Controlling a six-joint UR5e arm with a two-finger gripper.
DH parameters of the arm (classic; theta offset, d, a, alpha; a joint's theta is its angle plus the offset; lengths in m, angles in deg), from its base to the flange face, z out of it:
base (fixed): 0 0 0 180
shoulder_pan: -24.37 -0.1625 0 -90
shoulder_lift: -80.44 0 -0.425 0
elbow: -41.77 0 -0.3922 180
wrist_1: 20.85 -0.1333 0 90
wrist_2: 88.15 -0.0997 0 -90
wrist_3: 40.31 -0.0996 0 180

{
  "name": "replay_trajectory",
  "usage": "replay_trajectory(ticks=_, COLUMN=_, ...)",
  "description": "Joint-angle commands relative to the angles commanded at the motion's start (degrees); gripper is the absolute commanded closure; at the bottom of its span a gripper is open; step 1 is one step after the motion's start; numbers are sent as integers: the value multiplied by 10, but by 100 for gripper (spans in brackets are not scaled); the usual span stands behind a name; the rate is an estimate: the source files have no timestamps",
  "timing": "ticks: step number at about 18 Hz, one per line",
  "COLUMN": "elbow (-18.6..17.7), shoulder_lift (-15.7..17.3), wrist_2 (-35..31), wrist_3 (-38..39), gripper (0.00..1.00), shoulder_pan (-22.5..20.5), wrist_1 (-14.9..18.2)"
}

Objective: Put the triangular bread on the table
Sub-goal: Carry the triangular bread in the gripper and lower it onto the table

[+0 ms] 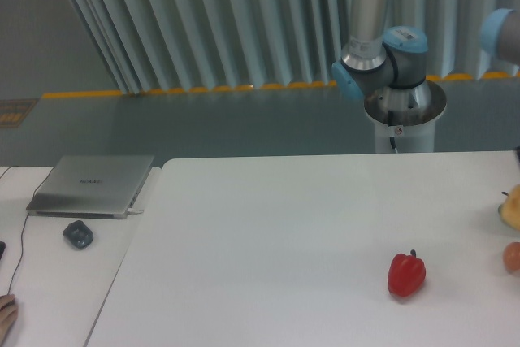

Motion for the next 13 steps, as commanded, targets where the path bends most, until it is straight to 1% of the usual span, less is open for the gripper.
replay_trajectory(ticks=2, elbow=-10, shoulder_lift=0, wrist_2=-10, wrist_3=26, gripper=100, shoulder_pan=26, wrist_1=-4)
replay_trajectory(ticks=5, elbow=-29, shoulder_lift=-1, wrist_2=-108, wrist_3=27, gripper=100, shoulder_pan=73, wrist_1=-4)
replay_trajectory(ticks=6, elbow=-38, shoulder_lift=-1, wrist_2=-124, wrist_3=25, gripper=100, shoulder_pan=79, wrist_1=-3)
replay_trajectory(ticks=8, elbow=-53, shoulder_lift=0, wrist_2=-131, wrist_3=22, gripper=100, shoulder_pan=81, wrist_1=-2)
replay_trajectory(ticks=9, elbow=-70, shoulder_lift=4, wrist_2=-137, wrist_3=22, gripper=100, shoulder_pan=81, wrist_1=-2)
replay_trajectory(ticks=10, elbow=-80, shoulder_lift=9, wrist_2=-147, wrist_3=21, gripper=100, shoulder_pan=83, wrist_1=-2)
replay_trajectory(ticks=11, elbow=-84, shoulder_lift=9, wrist_2=-156, wrist_3=21, gripper=100, shoulder_pan=85, wrist_1=-2)
replay_trajectory(ticks=12, elbow=-87, shoulder_lift=8, wrist_2=-166, wrist_3=21, gripper=84, shoulder_pan=86, wrist_1=-1)
replay_trajectory(ticks=13, elbow=-87, shoulder_lift=7, wrist_2=-166, wrist_3=21, gripper=61, shoulder_pan=87, wrist_1=-2)
